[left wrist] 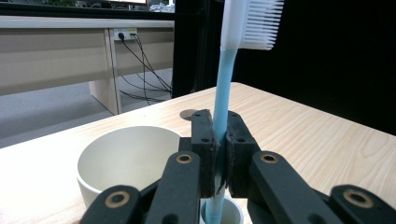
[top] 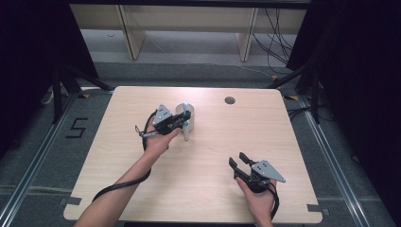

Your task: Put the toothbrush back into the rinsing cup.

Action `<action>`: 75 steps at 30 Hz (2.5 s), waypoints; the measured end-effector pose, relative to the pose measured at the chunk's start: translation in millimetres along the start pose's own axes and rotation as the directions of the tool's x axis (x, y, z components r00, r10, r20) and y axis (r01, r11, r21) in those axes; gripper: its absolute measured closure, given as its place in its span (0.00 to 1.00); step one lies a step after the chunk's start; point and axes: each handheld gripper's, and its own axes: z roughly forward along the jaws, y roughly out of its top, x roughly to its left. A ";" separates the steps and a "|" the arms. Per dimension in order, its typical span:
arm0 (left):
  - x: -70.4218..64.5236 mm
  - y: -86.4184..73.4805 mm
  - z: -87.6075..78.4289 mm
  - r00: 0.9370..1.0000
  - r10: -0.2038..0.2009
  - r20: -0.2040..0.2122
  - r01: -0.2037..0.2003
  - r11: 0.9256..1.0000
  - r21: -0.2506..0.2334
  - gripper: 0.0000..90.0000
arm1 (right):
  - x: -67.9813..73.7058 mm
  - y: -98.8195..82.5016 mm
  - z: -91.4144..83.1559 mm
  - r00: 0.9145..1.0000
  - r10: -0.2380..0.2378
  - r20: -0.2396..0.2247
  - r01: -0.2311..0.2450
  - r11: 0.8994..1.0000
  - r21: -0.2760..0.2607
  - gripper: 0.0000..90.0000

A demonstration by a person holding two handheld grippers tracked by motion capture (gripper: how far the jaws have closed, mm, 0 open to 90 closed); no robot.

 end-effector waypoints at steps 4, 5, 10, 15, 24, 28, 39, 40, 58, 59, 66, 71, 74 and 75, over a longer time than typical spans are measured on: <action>0.1 -1.4 0.3 1.000 0.000 -0.001 0.000 1.000 0.004 0.94 | 0.0 0.0 0.0 1.000 -0.001 0.000 0.001 1.000 -0.001 0.56; 0.1 -1.7 0.4 1.000 -0.001 -0.001 0.001 1.000 0.005 0.94 | 0.0 0.0 -0.1 1.000 -0.001 0.000 0.001 1.000 0.000 0.56; 0.3 -2.0 0.5 1.000 -0.005 0.001 0.005 1.000 0.007 0.93 | 0.4 -0.2 0.4 1.000 0.006 -0.002 -0.006 1.000 -0.005 0.56; 1.4 -1.8 0.0 1.000 -0.019 0.009 0.019 1.000 0.020 0.89 | 2.6 -0.3 -0.8 0.999 0.040 -0.001 -0.040 0.999 0.012 0.56; 0.2 -0.3 -3.6 1.000 -0.014 -0.022 0.015 0.999 0.033 0.66 | 1.5 -0.3 0.3 1.000 0.021 -0.008 -0.021 1.000 0.002 0.56; 0.2 1.3 -7.0 0.999 -0.027 -0.029 0.028 0.999 0.035 0.56 | 1.0 -0.1 0.0 1.000 0.013 -0.002 -0.013 1.000 0.004 0.56; -0.7 4.0 -20.7 0.999 -0.002 -0.043 0.005 0.997 0.075 0.45 | 2.1 -0.1 -0.2 0.999 0.040 -0.007 -0.040 0.999 0.008 0.56; -0.7 4.1 -21.7 0.999 -0.003 -0.044 0.006 0.997 0.079 0.44 | 1.1 0.1 -0.3 1.000 0.019 0.002 -0.019 1.000 0.006 0.56; 2.0 -0.3 -49.9 0.999 0.000 -0.045 0.005 0.994 0.106 0.34 | 0.9 0.1 0.0 1.000 0.016 0.004 -0.016 1.000 0.008 0.56; 2.1 -0.3 -51.9 0.999 0.004 -0.041 0.001 0.994 0.107 0.34 | 1.0 0.1 0.1 1.000 0.017 0.003 -0.017 1.000 0.008 0.55; 2.3 -3.1 -66.8 0.999 0.012 -0.047 -0.007 0.995 0.104 0.34 | 0.9 -0.3 1.4 1.000 0.028 -0.010 -0.028 1.000 -0.002 0.55; 4.0 -5.1 -77.3 0.998 0.014 -0.053 -0.009 0.996 0.094 0.35 | 0.6 -0.3 1.7 1.000 0.017 -0.010 -0.017 1.000 0.000 0.55; 3.5 -5.0 -83.5 0.998 0.014 -0.059 -0.009 0.996 0.094 0.35 | 0.7 -0.3 1.7 1.000 0.017 -0.009 -0.017 1.000 0.000 0.55; 3.4 -5.1 -85.0 0.998 0.014 -0.057 -0.009 0.996 0.087 0.35 | 0.1 -0.2 1.7 1.000 0.010 -0.011 -0.010 1.000 0.000 0.55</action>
